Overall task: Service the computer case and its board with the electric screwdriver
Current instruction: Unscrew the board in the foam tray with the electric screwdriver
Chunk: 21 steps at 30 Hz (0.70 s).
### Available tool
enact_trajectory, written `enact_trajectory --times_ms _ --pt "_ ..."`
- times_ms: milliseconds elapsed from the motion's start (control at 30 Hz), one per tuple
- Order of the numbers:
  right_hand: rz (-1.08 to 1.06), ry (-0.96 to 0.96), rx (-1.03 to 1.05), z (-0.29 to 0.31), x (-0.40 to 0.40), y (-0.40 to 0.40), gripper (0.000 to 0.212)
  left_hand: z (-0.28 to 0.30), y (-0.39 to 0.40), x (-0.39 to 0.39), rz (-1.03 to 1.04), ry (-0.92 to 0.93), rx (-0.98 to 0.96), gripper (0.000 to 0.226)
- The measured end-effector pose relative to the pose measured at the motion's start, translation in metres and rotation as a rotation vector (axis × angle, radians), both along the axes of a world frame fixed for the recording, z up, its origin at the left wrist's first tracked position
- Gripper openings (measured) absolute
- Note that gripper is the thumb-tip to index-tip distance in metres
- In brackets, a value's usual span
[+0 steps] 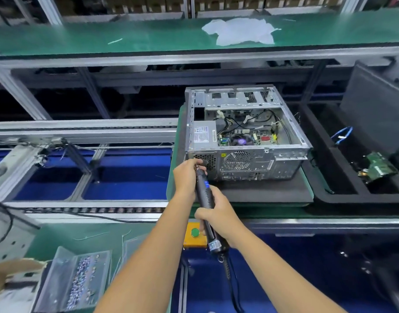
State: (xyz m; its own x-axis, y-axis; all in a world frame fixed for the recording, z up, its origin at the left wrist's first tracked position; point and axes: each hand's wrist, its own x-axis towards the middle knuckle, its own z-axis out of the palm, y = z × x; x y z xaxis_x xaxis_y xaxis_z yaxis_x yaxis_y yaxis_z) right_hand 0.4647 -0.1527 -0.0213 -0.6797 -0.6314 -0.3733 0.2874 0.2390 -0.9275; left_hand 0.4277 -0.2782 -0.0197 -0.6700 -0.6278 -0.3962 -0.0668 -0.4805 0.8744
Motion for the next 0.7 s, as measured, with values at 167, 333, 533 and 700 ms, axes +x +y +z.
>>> enact_trajectory --times_ms 167,333,533,700 --pt "0.007 0.039 0.007 0.0 -0.006 0.0 0.054 0.002 0.0 -0.005 0.008 0.002 -0.049 0.015" --pt "0.006 0.024 -0.007 0.003 -0.008 -0.003 0.051 0.002 -0.004 -0.009 0.013 0.005 -0.058 0.016" --pt "0.006 0.021 -0.011 0.004 -0.008 -0.005 0.049 0.0 -0.008 -0.01 0.004 0.015 -0.036 0.016" --pt "-0.016 0.015 -0.023 0.008 -0.006 -0.01 0.048 -0.002 -0.01 -0.01 -0.002 0.025 0.023 0.015"
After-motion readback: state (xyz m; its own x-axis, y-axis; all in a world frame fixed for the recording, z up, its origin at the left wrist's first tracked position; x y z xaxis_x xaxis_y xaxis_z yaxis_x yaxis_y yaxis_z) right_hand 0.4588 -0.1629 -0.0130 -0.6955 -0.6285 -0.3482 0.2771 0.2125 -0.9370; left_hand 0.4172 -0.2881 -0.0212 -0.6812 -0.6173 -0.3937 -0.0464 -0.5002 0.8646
